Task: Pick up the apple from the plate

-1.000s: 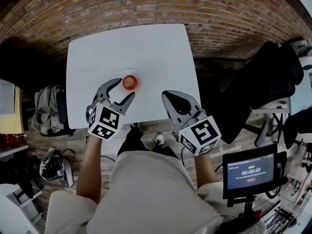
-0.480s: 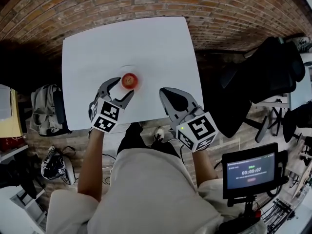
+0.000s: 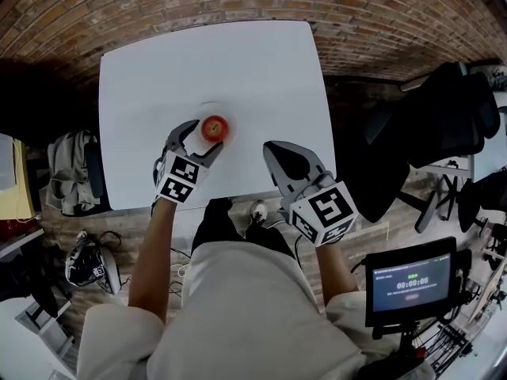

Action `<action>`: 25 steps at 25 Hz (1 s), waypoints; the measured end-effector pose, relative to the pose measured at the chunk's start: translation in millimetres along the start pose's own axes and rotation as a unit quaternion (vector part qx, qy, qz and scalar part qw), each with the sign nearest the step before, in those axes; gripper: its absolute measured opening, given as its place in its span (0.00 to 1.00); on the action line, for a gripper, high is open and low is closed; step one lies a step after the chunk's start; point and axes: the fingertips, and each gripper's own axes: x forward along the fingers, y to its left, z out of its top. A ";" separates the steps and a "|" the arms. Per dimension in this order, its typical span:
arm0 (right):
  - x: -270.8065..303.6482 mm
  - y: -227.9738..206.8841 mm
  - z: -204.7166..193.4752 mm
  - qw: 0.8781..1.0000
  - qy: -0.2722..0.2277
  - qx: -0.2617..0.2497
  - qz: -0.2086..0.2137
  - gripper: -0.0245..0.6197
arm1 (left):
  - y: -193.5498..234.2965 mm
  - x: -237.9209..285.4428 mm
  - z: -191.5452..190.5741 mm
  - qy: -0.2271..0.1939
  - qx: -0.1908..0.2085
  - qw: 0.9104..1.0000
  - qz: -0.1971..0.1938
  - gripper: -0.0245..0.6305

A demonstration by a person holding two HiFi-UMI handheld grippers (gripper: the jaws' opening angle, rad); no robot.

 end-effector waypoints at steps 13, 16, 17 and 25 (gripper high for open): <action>5.3 -1.6 -16.4 1.000 0.029 -0.004 -0.001 0.04 | 2.5 37.0 -29.7 0.001 -0.013 1.000 -0.004 0.56; 3.8 -3.6 -21.1 0.999 0.036 -0.002 -0.002 0.04 | 3.5 44.3 -36.3 0.006 -0.014 1.000 -0.009 0.59; 3.4 -4.7 -22.1 0.999 0.037 -0.001 -0.003 0.04 | 4.0 46.2 -38.0 0.009 -0.013 1.000 -0.011 0.59; 7.1 -9.3 -28.0 0.999 0.044 0.005 -0.004 0.04 | 3.9 62.1 -47.0 0.022 -0.017 0.999 -0.030 0.66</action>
